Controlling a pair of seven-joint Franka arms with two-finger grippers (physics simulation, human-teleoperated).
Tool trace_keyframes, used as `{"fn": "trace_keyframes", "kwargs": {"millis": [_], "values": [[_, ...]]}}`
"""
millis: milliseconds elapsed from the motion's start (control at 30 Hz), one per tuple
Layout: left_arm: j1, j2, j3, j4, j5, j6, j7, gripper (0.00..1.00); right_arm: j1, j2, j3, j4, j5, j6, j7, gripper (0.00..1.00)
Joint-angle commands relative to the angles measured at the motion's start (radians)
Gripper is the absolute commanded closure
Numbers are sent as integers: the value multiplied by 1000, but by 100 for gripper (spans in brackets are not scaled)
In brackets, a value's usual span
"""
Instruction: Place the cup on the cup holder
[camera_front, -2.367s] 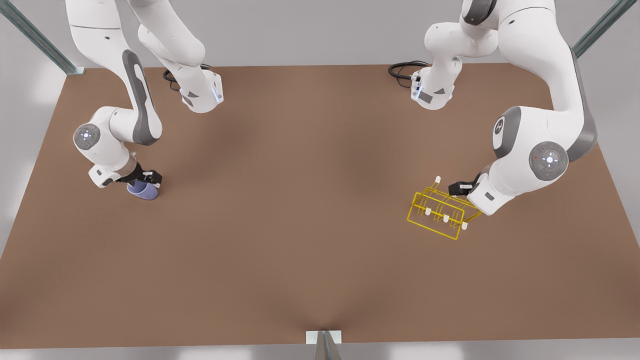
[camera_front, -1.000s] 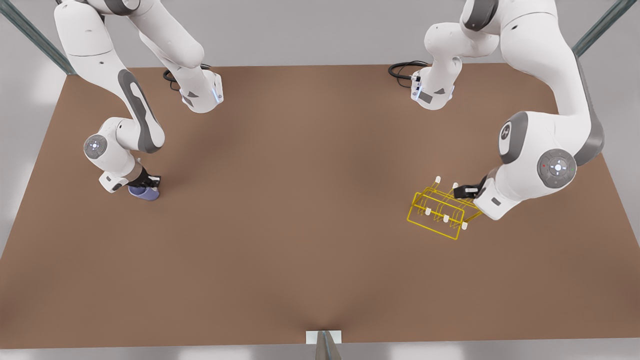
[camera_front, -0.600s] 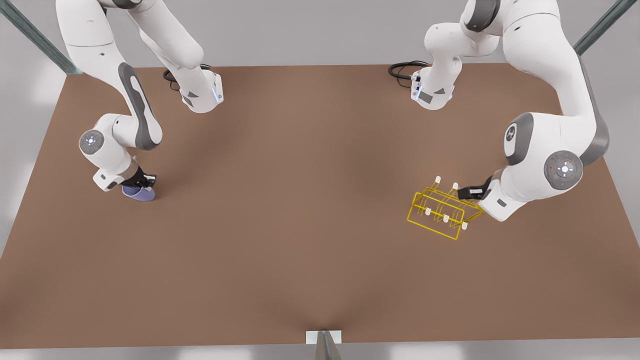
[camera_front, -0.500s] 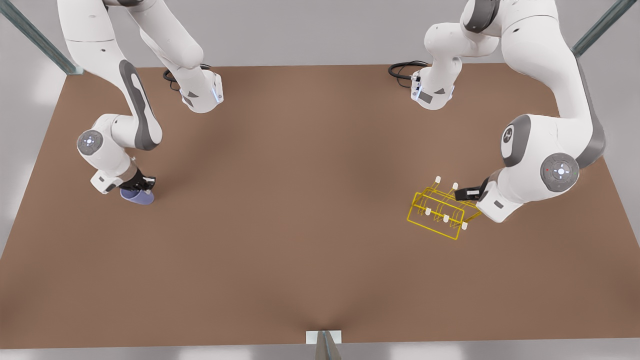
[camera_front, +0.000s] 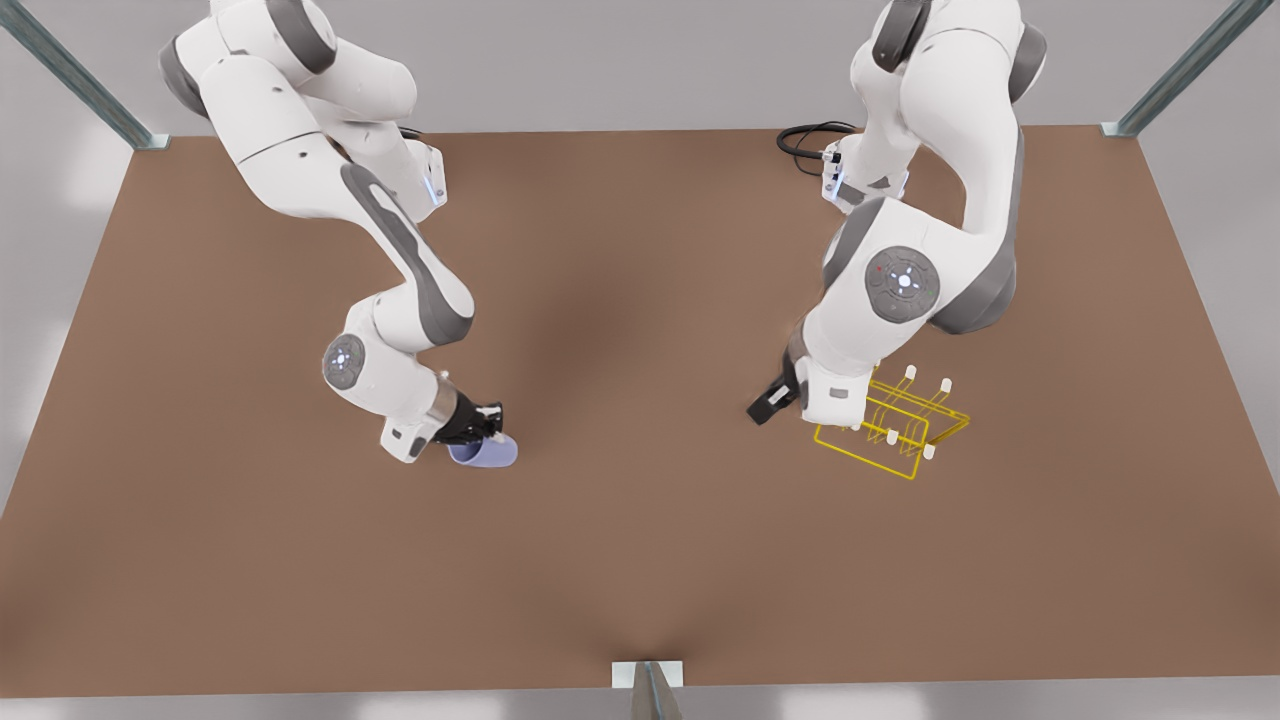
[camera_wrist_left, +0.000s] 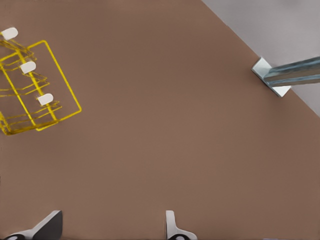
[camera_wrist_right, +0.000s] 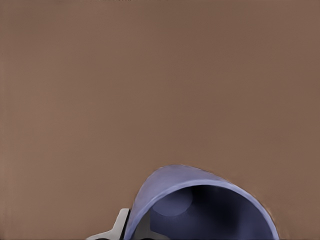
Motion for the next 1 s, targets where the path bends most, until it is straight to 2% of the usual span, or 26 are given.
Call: {"fn": "trace_keyframes", "kwargs": {"millis": [0,67,133,233,400,633,967], "values": [[20,-10,32,1,35,-19,-1031,0,-15,54,55,38,109,149,154,79],[33,-19,27,3,102,-47,-1068,0,-107,148,199,78,109,150,159,79],[27,-21,21,4,111,-47,-1071,0,-99,245,265,185,108,149,229,79],[23,-17,18,-2,114,-40,-1071,0,-88,338,351,231,106,224,260,79],[21,-4,16,-10,151,-31,-1068,0,59,426,356,345,98,284,333,79],[13,19,15,-11,151,-21,-1060,0,165,515,340,447,97,314,341,79],[12,19,-8,-31,142,26,-968,0,219,601,327,490,55,350,343,79]]}}
